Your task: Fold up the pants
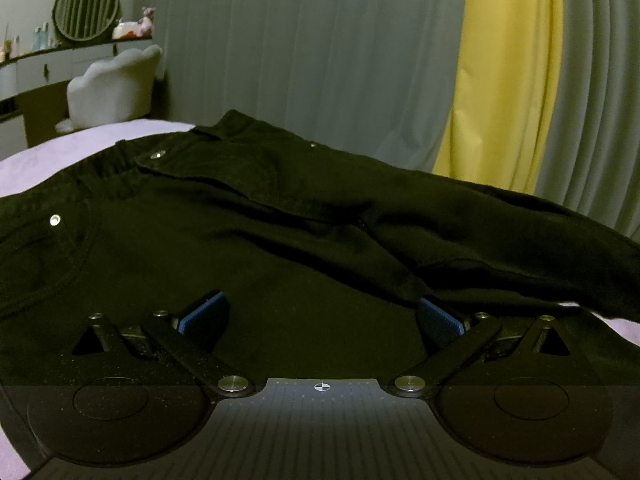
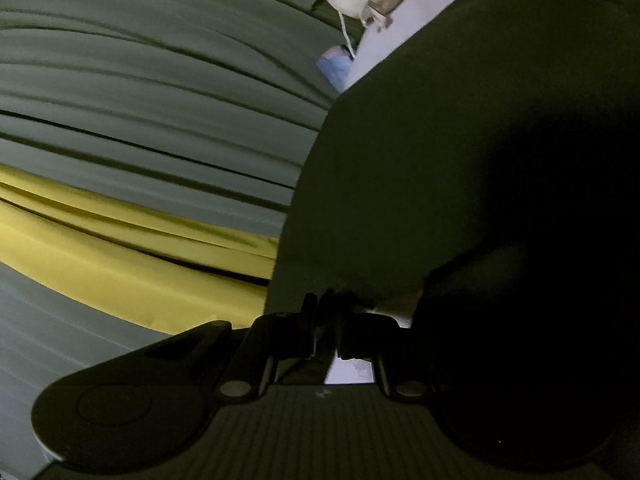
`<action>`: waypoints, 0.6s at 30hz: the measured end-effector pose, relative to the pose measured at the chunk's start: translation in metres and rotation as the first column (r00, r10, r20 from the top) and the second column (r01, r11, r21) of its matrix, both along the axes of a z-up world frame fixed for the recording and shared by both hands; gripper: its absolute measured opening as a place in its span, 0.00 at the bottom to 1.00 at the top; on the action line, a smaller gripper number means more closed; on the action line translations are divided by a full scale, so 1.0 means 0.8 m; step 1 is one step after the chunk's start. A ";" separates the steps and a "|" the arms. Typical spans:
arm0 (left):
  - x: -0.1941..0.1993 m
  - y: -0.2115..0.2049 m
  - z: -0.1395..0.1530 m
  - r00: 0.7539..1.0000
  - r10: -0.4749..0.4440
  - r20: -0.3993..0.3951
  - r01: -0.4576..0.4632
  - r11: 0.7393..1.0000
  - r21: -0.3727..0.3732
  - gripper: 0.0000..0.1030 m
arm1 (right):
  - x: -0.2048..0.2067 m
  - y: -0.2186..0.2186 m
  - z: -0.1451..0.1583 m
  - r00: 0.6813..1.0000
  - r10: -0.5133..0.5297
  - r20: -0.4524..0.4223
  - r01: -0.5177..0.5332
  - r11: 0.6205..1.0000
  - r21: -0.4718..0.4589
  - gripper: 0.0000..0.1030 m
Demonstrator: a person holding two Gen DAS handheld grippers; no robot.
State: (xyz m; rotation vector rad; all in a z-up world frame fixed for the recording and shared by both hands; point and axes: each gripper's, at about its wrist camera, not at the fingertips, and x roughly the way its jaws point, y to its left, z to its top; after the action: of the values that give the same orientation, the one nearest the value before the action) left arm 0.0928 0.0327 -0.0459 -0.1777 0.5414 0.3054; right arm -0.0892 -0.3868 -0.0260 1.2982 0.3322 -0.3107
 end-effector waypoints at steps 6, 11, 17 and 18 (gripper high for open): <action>0.000 -0.001 0.000 1.000 0.000 0.001 0.000 1.000 0.000 1.00 | 0.036 -0.001 -0.005 1.000 0.019 -0.008 -0.019 1.000 -0.002 0.22; 0.000 -0.001 0.000 1.000 0.001 -0.002 -0.001 1.000 0.007 1.00 | 0.030 -0.001 -0.009 1.000 -0.016 0.003 0.015 0.998 0.054 0.23; 0.000 -0.002 0.000 1.000 0.001 -0.006 -0.001 1.000 0.014 1.00 | 0.028 0.001 -0.013 1.000 -0.016 0.025 0.014 0.998 0.059 0.20; 0.000 -0.003 0.001 1.000 0.002 -0.008 -0.001 1.000 0.017 1.00 | 0.032 0.004 -0.014 1.000 0.002 0.019 -0.003 0.998 0.057 0.22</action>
State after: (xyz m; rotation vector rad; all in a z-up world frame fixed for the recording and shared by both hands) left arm 0.0927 0.0305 -0.0455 -0.1605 0.5461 0.3122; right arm -0.0635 -0.3836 -0.0373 1.3558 0.3282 -0.2886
